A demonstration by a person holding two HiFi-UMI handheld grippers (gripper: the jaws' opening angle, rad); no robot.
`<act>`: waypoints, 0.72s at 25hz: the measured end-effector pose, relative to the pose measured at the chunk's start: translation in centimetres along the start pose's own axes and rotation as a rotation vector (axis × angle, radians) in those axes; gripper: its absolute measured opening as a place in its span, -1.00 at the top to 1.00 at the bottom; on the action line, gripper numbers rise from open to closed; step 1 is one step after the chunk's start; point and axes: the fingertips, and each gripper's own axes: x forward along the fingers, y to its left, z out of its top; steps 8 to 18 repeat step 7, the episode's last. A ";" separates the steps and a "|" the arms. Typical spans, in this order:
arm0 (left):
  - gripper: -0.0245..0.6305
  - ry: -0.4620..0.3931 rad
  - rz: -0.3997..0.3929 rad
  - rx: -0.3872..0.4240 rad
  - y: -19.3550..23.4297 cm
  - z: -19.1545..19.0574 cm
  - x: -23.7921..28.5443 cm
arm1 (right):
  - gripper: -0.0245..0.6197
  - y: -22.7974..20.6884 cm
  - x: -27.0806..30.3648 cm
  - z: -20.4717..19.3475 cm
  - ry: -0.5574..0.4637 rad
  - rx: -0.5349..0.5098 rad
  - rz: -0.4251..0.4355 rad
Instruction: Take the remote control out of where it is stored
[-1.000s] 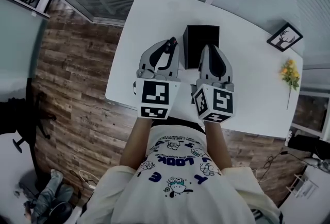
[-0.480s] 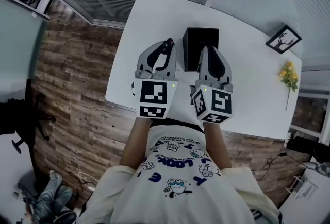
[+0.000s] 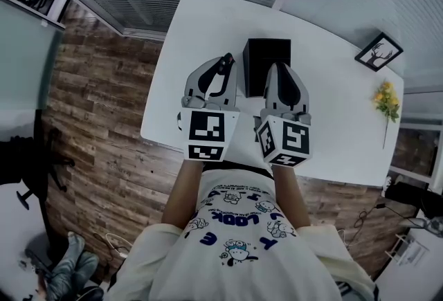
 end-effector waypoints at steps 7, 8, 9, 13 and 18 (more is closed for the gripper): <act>0.71 -0.006 -0.003 0.006 -0.5 0.1 0.0 | 0.77 -0.3 -0.3 -0.1 0.000 -0.003 -0.003; 0.71 -0.006 -0.003 0.006 -0.5 0.1 0.0 | 0.77 -0.3 -0.3 -0.1 0.000 -0.003 -0.003; 0.71 -0.006 -0.003 0.006 -0.5 0.1 0.0 | 0.77 -0.3 -0.3 -0.1 0.000 -0.003 -0.003; 0.71 -0.006 -0.003 0.006 -0.5 0.1 0.0 | 0.77 -0.3 -0.3 -0.1 0.000 -0.003 -0.003; 0.71 -0.006 -0.003 0.006 -0.5 0.1 0.0 | 0.77 -0.3 -0.3 -0.1 0.000 -0.003 -0.003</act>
